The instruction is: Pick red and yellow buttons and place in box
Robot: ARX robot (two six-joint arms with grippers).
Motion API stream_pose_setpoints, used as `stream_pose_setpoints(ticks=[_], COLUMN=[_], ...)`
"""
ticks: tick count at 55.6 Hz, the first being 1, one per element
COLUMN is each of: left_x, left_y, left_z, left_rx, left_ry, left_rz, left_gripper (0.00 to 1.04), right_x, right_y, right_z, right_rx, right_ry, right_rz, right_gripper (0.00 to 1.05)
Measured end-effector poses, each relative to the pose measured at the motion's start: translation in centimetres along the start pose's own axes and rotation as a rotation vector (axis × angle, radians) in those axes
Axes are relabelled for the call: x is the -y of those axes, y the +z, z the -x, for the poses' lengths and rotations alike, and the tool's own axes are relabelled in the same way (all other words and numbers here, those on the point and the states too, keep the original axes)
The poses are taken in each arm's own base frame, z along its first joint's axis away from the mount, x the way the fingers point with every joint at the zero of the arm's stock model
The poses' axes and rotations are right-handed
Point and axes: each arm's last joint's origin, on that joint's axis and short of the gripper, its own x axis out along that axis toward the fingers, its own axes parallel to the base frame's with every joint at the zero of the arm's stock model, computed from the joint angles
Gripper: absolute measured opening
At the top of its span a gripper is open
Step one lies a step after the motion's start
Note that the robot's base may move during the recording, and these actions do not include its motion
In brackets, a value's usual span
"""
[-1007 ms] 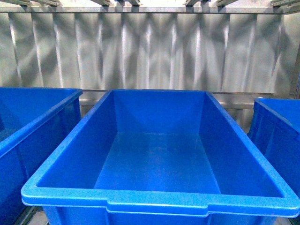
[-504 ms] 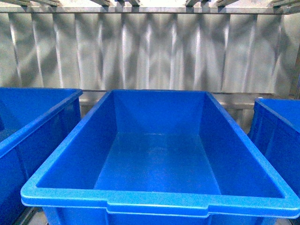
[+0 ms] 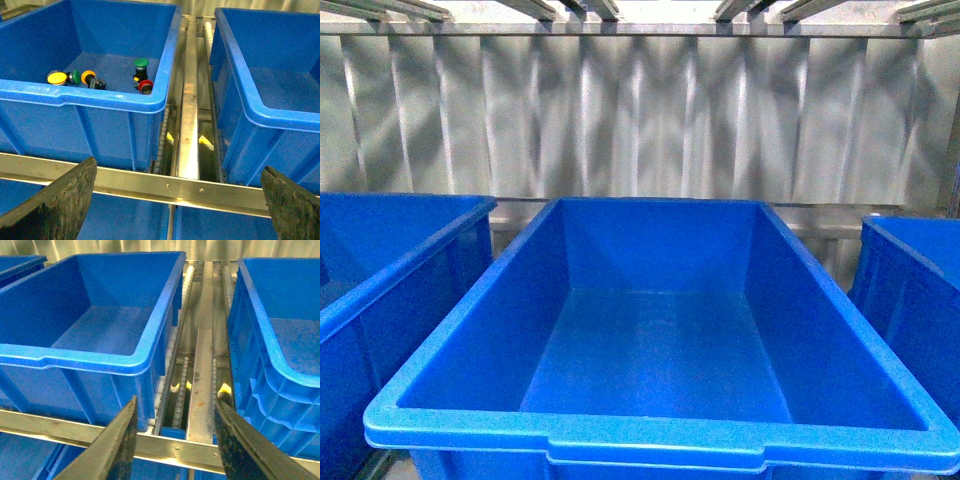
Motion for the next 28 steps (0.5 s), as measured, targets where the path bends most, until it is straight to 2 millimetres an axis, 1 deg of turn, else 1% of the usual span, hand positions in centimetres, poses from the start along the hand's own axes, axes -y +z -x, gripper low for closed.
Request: stream_pose_setpoints(ticks=[4, 6, 7, 9, 15, 16, 20, 28], left_x=[0.0, 0.0, 0.0, 0.0, 0.01, 0.01, 0.0, 0.0], left_y=[0.0, 0.0, 0.0, 0.0, 0.0, 0.0, 0.0, 0.0], left_z=[0.0, 0.0, 0.0, 0.0, 0.0, 0.0, 0.0, 0.0], left_rx=[0.0, 0.0, 0.0, 0.0, 0.0, 0.0, 0.0, 0.0], left_ry=[0.0, 0.0, 0.0, -0.001, -0.004, -0.003, -0.002, 0.0], left_rz=[0.0, 0.0, 0.0, 0.0, 0.0, 0.0, 0.0, 0.0], left_gripper=[0.97, 0.97, 0.97, 0.97, 0.97, 0.97, 0.97, 0.97], right_x=[0.0, 0.0, 0.0, 0.0, 0.02, 0.02, 0.02, 0.01], right_y=[0.0, 0.0, 0.0, 0.0, 0.01, 0.0, 0.01, 0.01], right_z=[0.0, 0.0, 0.0, 0.0, 0.01, 0.0, 0.01, 0.01], right_rx=[0.0, 0.0, 0.0, 0.0, 0.001, 0.0, 0.001, 0.001], right_ry=[0.0, 0.0, 0.0, -0.002, -0.006, -0.006, -0.005, -0.003], right_rz=[0.0, 0.0, 0.0, 0.0, -0.001, -0.001, 0.0, 0.0], right_gripper=[0.66, 0.73, 0.75, 0.82, 0.98, 0.99, 0.98, 0.98])
